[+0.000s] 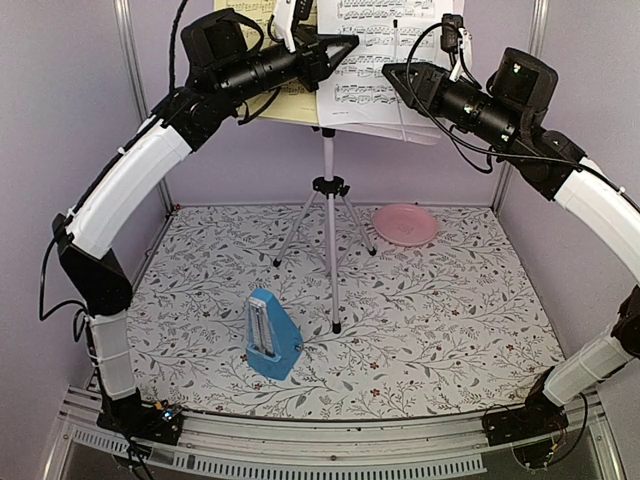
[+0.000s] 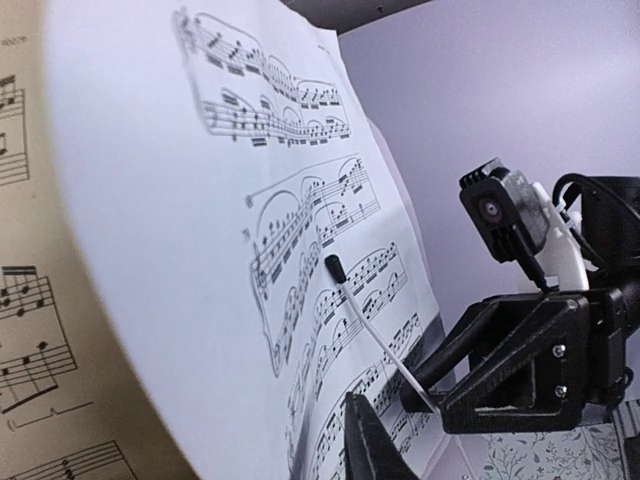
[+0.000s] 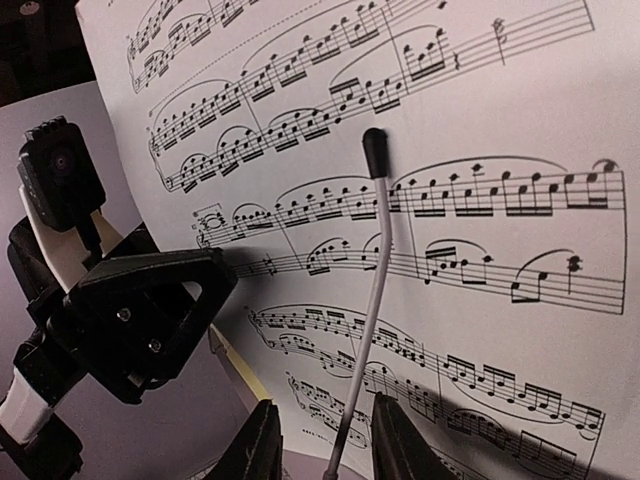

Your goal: Set up the instrument practice props

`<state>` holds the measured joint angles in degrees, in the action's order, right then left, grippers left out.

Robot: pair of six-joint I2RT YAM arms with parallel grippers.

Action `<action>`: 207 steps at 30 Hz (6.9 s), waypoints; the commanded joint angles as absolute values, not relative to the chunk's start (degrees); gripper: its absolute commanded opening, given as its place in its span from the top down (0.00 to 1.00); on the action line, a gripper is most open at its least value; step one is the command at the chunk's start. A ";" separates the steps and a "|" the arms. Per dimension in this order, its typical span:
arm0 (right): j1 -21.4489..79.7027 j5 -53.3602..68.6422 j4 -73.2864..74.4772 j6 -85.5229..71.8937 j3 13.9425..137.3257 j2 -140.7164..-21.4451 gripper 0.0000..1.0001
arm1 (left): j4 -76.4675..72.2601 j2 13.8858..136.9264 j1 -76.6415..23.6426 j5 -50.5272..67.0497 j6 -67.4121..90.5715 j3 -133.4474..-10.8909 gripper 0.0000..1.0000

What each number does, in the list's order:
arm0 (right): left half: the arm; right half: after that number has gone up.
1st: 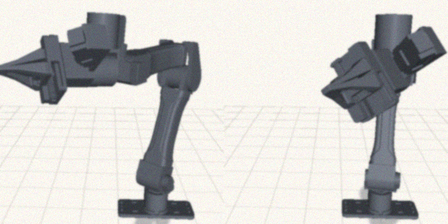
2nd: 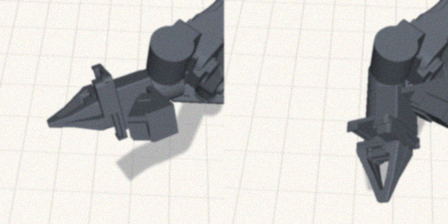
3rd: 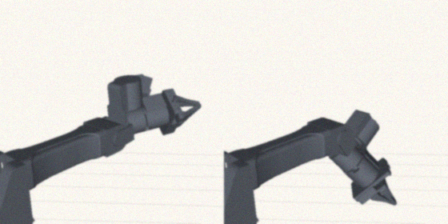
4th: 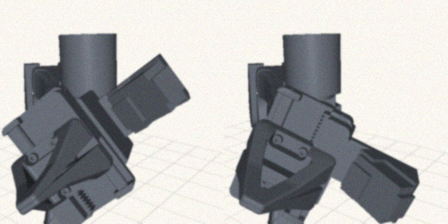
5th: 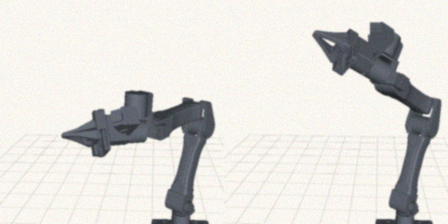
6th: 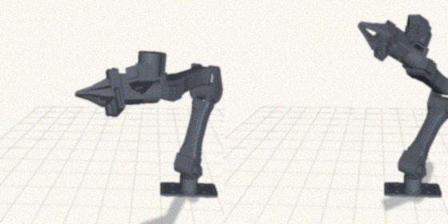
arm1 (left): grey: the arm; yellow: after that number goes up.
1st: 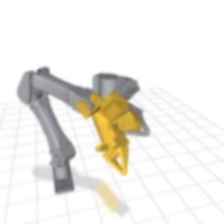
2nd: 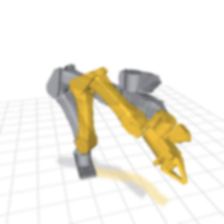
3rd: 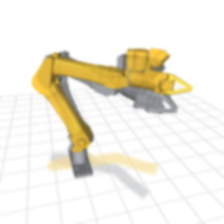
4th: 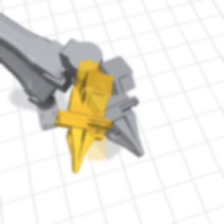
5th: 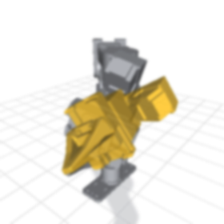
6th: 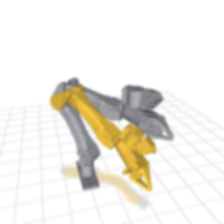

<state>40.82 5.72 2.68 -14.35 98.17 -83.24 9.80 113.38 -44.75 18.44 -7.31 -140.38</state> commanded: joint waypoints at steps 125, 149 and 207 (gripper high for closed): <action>33.22 -1.49 11.81 -16.49 87.05 -69.89 0.49 | 7.29 108.08 -44.99 17.26 -9.05 -135.23 0.95; 32.87 0.79 10.74 -16.83 86.07 -69.90 1.00 | 5.71 109.24 -45.06 18.50 -7.81 -135.36 0.96; 27.93 8.86 5.51 -18.88 82.93 -69.42 0.59 | 4.61 110.96 -45.79 20.57 -7.08 -135.29 1.00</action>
